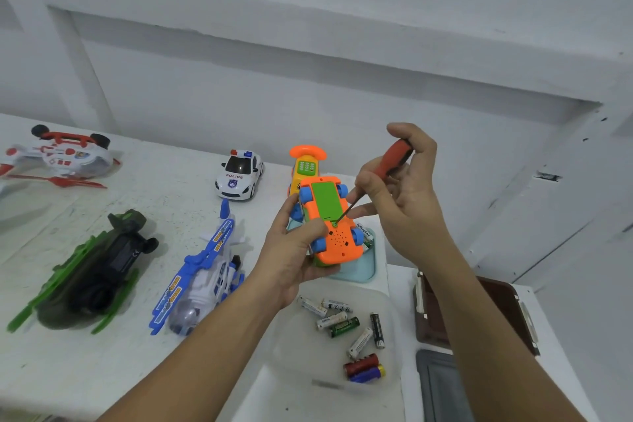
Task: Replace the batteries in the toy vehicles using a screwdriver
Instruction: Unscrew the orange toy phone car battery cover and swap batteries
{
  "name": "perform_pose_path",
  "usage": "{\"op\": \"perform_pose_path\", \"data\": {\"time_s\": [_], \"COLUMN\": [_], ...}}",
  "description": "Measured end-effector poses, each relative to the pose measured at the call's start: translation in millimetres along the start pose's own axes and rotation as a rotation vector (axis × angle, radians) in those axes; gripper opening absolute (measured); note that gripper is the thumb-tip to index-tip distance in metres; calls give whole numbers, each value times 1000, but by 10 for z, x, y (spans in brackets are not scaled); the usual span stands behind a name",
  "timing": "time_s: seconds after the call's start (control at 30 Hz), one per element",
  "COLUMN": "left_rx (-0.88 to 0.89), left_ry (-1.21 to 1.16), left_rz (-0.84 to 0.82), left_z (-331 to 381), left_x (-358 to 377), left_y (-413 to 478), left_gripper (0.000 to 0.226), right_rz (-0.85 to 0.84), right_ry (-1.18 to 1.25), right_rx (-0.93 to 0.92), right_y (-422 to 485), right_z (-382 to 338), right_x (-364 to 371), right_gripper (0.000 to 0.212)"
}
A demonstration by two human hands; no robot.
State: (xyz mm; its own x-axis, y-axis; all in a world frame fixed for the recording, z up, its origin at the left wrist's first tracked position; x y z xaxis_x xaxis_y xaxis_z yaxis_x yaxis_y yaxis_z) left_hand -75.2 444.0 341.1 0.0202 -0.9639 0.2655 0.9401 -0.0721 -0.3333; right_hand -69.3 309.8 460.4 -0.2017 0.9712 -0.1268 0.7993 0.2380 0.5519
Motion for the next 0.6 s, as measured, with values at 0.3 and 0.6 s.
{"op": "perform_pose_path", "data": {"time_s": [0.3,0.6], "left_rx": [-26,-22], "left_ry": [-20,-20], "left_rz": [-12,-32], "left_z": [12,75], "left_x": [-19,31], "left_y": [6,-11], "left_gripper": [62,55], "right_rz": [14,26], "right_ry": [-27,-49], "right_rx": [-4,-28], "right_y": [25,32], "right_z": [-21,-64], "right_x": [32,14], "right_gripper": [51,56]}}
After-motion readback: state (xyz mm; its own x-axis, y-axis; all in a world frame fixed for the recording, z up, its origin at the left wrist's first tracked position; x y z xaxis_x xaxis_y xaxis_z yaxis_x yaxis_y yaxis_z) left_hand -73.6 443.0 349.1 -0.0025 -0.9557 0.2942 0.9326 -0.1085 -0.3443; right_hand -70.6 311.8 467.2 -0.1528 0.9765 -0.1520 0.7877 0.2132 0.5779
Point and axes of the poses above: each hand's wrist, its own y-axis towards the middle knuckle, its own x-axis out of the palm, z = x × y, the point moved 6 cm from there along y, towards the middle knuckle, and after that the axes turned 14 degrees about y, right-handed, at the moved point
